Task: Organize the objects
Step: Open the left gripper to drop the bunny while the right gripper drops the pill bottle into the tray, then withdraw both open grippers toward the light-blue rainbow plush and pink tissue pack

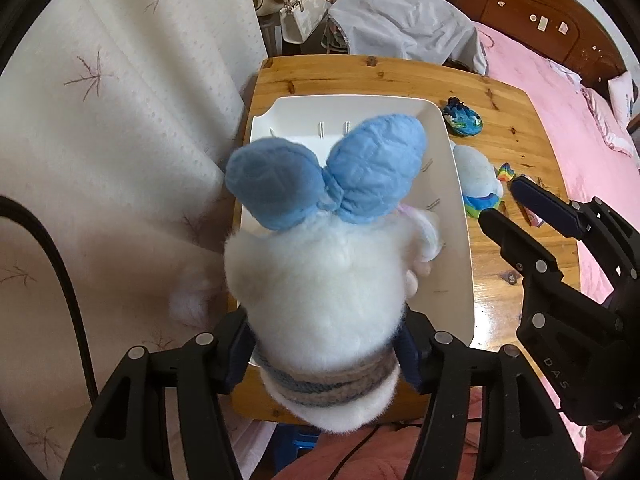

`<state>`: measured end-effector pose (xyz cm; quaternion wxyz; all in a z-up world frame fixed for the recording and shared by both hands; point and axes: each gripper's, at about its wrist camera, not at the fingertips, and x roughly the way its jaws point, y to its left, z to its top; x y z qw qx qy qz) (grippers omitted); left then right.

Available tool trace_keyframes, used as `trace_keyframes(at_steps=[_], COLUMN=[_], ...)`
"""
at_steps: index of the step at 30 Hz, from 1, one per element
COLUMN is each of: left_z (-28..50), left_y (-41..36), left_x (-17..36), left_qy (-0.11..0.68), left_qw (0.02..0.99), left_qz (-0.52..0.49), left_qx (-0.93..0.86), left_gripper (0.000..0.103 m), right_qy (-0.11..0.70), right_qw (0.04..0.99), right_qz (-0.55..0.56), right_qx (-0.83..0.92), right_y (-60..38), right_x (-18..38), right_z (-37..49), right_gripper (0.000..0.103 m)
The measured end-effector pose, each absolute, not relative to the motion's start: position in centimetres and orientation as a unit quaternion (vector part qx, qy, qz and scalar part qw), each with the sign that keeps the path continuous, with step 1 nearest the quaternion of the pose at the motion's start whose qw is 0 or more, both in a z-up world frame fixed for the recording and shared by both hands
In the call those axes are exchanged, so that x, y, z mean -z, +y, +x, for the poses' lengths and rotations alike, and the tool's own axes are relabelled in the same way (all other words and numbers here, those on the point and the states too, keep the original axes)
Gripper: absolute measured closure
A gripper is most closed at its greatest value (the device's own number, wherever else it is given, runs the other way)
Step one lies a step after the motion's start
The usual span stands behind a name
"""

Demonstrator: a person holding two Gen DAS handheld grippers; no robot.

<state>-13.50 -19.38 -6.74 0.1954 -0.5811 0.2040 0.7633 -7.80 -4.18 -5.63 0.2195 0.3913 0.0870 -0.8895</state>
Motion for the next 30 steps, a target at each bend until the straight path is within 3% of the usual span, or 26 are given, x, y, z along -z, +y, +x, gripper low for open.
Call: trace_keyframes(at_steps=[6,30], left_z=[-13.7,-12.6], left_y=[-19.8,-16.0], left_x=[6.1,3.6], left_qy=[0.203,0.197], left_qw=[0.201,0.218], left_qz=[-0.568,-0.526], left_qx=[-0.772,-0.798], left_gripper=[0.029,0.025], right_qy=[0.078,0.057], right_qw=[0.208,0.172], right_qz=[0.394,0.404], right_qx=[0.892,0.896], right_y=[-4.3,-0.2], right_x=[5.7,5.5], right_z=[-7.6,-7.2], right_gripper=[0.041,0.026])
